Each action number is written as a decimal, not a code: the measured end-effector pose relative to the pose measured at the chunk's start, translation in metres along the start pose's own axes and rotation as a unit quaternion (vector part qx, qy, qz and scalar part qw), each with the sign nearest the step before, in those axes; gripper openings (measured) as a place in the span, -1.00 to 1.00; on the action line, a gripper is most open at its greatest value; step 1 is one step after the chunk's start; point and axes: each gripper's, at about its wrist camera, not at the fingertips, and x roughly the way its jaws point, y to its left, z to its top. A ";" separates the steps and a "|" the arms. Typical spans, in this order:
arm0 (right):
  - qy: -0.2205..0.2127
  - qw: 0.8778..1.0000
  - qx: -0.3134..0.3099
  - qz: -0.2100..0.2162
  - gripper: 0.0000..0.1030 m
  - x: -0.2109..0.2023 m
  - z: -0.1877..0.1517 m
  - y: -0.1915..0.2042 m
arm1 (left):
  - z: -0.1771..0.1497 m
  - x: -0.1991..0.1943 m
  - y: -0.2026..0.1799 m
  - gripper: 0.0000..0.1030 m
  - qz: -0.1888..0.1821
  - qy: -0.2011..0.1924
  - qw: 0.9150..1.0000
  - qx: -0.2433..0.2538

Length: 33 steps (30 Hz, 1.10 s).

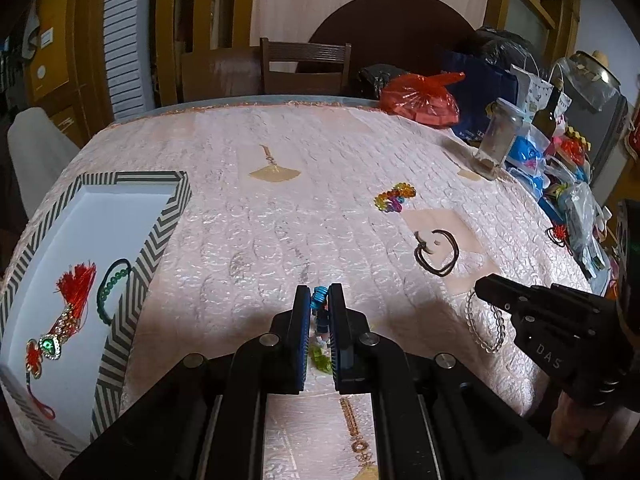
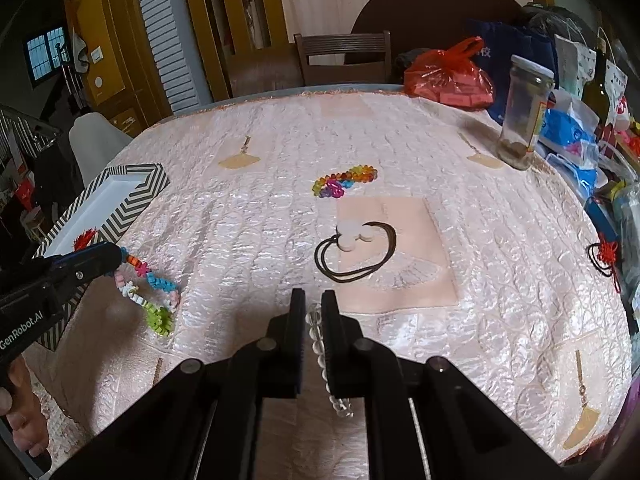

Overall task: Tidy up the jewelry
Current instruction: 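Carry the colorful bead strand and clear bead bracelet over the white tray with both tools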

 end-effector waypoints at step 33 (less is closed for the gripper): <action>-0.040 0.980 -0.061 0.186 -0.84 0.010 0.079 0.158 | -0.012 -0.057 0.196 -0.36 0.160 -0.050 0.977 -0.131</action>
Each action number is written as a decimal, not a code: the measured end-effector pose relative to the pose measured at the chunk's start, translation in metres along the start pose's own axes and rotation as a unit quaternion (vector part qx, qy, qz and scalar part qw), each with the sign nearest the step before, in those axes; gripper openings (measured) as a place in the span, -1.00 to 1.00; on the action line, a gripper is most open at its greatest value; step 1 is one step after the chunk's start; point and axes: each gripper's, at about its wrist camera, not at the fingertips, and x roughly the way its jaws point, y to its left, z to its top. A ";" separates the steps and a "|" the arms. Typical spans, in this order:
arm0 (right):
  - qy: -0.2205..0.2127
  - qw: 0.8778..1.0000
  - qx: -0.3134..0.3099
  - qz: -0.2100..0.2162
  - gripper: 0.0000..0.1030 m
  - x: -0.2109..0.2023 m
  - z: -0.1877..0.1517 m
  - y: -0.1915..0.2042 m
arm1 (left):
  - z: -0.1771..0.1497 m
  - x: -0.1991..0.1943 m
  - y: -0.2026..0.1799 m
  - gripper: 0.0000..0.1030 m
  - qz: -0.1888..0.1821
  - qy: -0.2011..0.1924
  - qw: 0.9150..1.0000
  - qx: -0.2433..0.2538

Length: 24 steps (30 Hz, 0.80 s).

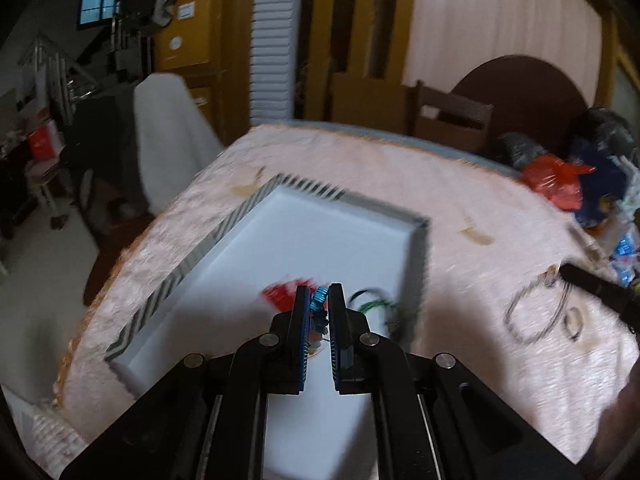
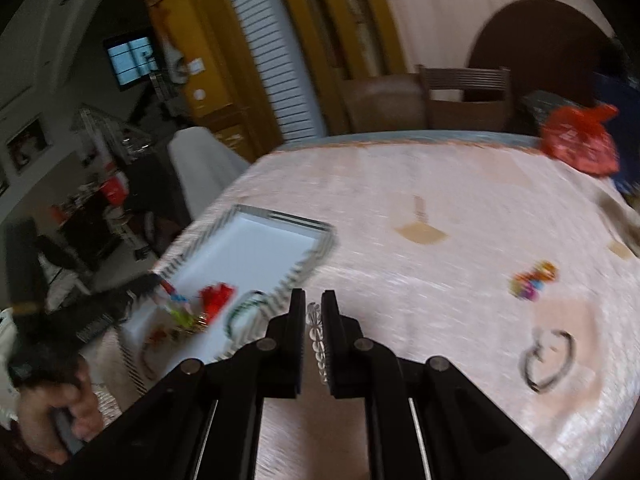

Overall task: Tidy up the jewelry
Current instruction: 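Carry the colorful bead strand and clear bead bracelet over the white tray with both tools, then open both tools over the tray and move them back to the table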

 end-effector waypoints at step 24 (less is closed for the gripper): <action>0.120 0.989 -0.026 0.082 -0.84 0.128 -0.014 0.072 | -0.040 0.013 0.049 -0.28 0.060 0.042 0.997 -0.040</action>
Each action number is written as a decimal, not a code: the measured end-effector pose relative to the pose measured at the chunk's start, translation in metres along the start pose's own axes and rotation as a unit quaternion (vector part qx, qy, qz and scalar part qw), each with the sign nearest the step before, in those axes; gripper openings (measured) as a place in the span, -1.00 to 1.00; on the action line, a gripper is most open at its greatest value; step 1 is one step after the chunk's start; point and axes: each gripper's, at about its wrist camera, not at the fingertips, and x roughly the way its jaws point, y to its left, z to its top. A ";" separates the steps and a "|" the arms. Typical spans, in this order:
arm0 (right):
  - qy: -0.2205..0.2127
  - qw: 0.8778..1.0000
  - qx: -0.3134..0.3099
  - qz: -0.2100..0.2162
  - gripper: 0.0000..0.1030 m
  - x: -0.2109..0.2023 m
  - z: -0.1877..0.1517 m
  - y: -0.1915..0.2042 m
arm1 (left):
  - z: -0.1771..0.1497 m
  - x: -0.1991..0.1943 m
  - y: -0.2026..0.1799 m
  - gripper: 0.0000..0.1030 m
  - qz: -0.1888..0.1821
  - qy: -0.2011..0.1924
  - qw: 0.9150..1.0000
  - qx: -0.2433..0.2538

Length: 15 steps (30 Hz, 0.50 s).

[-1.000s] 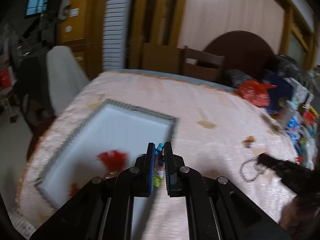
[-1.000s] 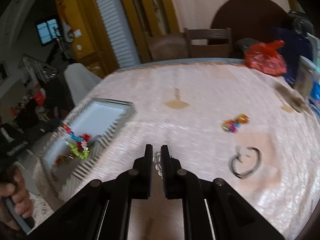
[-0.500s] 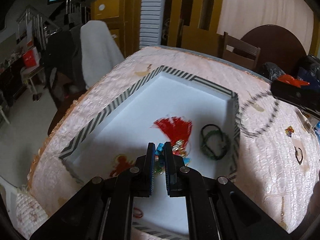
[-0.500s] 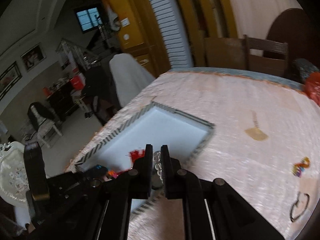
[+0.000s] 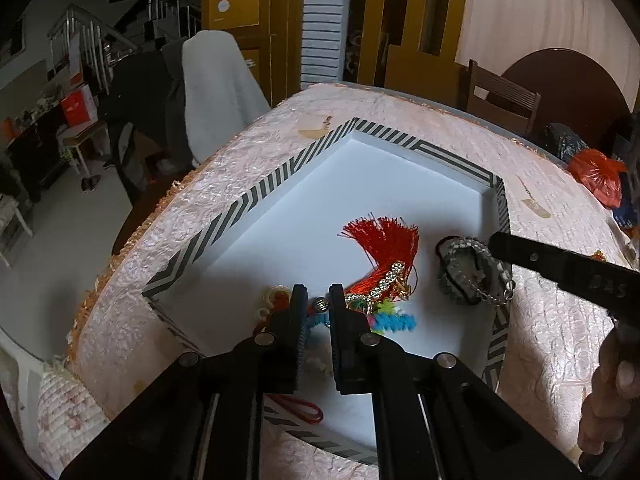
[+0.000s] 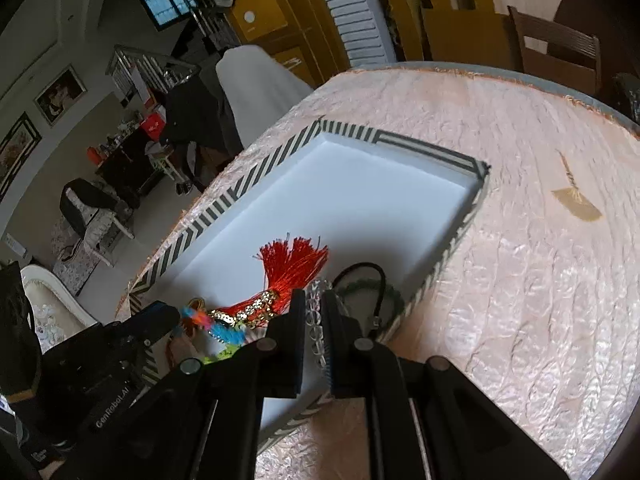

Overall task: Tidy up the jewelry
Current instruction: 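Open both tools over the tray and move them back to the table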

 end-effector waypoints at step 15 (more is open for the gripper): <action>-0.042 0.998 0.021 -0.031 -0.53 -0.056 -0.022 -0.056 | 0.006 -0.018 -0.045 0.00 -0.005 -0.015 1.000 0.024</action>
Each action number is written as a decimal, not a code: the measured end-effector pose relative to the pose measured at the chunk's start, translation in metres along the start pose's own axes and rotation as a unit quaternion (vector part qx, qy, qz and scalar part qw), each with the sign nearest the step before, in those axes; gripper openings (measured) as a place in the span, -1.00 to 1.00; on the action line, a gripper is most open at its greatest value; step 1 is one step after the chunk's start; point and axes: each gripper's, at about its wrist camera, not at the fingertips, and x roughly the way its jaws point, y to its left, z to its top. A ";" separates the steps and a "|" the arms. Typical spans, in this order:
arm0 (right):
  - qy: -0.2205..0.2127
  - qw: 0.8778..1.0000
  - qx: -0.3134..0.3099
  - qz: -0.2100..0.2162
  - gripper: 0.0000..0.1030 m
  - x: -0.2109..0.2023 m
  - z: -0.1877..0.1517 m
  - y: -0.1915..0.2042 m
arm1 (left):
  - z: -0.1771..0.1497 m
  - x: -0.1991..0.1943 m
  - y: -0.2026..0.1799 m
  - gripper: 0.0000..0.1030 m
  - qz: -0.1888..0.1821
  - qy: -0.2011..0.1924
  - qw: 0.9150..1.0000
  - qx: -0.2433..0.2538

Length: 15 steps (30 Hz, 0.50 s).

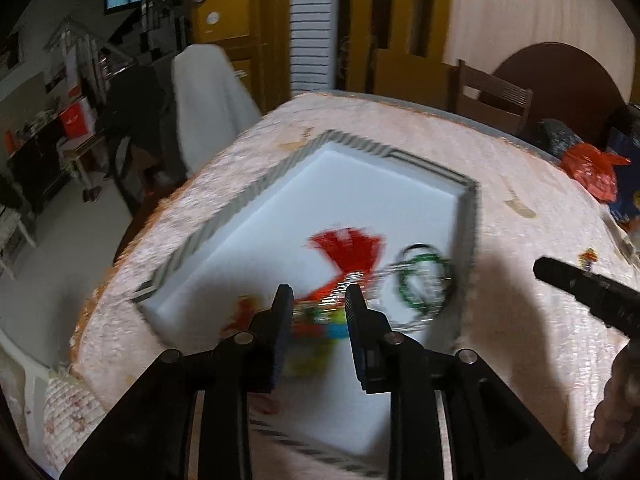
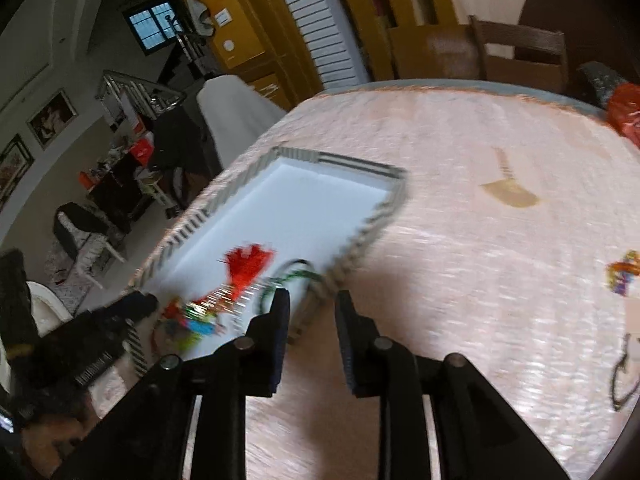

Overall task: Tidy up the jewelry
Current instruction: 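Open both tools over the tray and move them back to the table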

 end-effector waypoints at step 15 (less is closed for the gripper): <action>-0.070 0.976 0.134 -0.159 -0.53 -0.114 -0.072 -0.195 | -0.037 0.025 -0.196 0.09 -0.137 0.021 0.979 0.153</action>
